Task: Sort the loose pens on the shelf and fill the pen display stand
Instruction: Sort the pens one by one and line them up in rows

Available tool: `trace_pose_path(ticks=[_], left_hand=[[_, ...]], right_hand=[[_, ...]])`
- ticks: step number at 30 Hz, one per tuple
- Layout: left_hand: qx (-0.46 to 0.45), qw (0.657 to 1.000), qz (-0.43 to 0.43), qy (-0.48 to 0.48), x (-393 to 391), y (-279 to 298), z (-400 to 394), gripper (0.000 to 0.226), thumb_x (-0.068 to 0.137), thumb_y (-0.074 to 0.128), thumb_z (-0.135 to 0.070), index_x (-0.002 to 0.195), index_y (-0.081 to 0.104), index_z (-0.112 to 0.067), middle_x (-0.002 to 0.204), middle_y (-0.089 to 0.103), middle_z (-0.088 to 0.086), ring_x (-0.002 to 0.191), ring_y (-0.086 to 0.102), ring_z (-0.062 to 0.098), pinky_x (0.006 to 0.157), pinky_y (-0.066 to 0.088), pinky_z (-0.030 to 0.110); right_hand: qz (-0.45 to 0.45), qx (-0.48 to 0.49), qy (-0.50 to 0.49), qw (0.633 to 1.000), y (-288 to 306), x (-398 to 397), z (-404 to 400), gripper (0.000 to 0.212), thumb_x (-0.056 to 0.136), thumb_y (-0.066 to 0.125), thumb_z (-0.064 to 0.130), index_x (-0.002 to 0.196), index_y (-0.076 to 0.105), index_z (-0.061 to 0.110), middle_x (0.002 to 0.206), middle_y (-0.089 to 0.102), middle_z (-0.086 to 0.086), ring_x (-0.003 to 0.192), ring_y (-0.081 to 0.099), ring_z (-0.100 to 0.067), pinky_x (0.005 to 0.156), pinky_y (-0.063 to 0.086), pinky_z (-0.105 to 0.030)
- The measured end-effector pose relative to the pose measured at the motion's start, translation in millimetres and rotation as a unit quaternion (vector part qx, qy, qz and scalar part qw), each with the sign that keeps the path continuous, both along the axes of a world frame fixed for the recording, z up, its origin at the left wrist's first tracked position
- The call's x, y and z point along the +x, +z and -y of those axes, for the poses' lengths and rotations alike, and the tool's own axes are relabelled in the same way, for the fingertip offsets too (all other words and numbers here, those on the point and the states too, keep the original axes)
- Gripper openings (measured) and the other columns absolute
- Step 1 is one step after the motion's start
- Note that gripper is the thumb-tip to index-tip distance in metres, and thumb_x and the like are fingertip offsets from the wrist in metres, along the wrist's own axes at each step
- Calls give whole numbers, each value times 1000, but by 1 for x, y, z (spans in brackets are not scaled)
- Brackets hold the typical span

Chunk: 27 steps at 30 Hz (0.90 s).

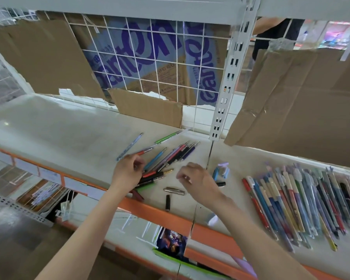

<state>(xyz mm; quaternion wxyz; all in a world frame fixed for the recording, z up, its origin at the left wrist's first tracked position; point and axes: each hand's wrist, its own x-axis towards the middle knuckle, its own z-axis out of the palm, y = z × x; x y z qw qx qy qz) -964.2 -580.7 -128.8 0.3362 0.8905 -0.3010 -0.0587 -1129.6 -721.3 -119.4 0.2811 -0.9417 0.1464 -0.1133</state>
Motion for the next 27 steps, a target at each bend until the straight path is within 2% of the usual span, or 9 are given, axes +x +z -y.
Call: trace_pose_path(ticks=[4,7,9,12,15,19,22,24,27], left_hand=[[-26,998,13,52,0,1,-17,24,80,53,7,93,67,-7,99,65,8,93,58,25,77,37,22],[-12,998,13,67,-3,-2,-30,17,79,57,3,92,65,-4,93,58,11,94,56,34,78,41,30],[18,998,19,54,-8,-6,-36,16,79,65,-7,94,64,-3,94,58,14,96,52,35,81,42,35],[55,998,23,24,-19,-9,-37,26,78,70,-19,99,61,-7,98,55,11,99,48,30,78,40,33],[12,1000,13,-9,-26,-10,-28,23,80,70,-17,99,60,-9,96,52,5,93,50,24,74,37,27],[-17,999,5,-37,-23,-11,-20,19,81,69,-13,98,61,-9,94,50,-2,86,48,15,71,33,20],[-51,997,-10,-49,-14,-10,-20,11,81,69,-9,91,64,-12,91,59,-1,81,56,14,67,37,12],[-79,996,11,-36,-1,-7,-19,8,84,64,-5,88,65,-12,91,63,1,79,58,15,66,37,7],[-55,996,72,13,26,-4,-11,10,86,59,-3,92,67,-5,97,59,12,88,56,28,79,43,27]], right_hand=[[21,-3,69,997,-7,40,-24,24,94,51,13,114,65,11,118,60,-3,115,46,-20,94,32,-22],[-18,-41,113,993,-10,58,-33,35,94,53,23,128,57,17,131,53,2,125,39,-18,104,30,-32],[-40,-72,117,990,-12,61,-33,38,92,55,30,129,55,21,131,51,4,124,37,-18,102,31,-34],[-42,-110,107,987,-15,56,-27,38,91,54,36,128,54,25,132,47,9,124,34,-15,99,29,-33],[-51,-112,95,988,-14,45,-15,38,91,55,37,126,56,24,128,49,8,121,35,-15,101,32,-34],[-36,-92,69,993,-13,29,-1,28,92,55,32,117,62,21,113,55,6,108,40,-16,94,34,-27],[-27,-71,32,997,-11,19,8,20,95,50,21,108,65,18,102,59,3,101,43,-15,89,36,-28],[-44,-61,16,997,-8,19,10,21,96,46,16,105,65,16,99,60,1,101,45,-17,88,39,-29],[-98,-60,7,993,-3,24,11,24,97,43,18,113,62,15,106,57,-2,108,44,-17,87,39,-27]])
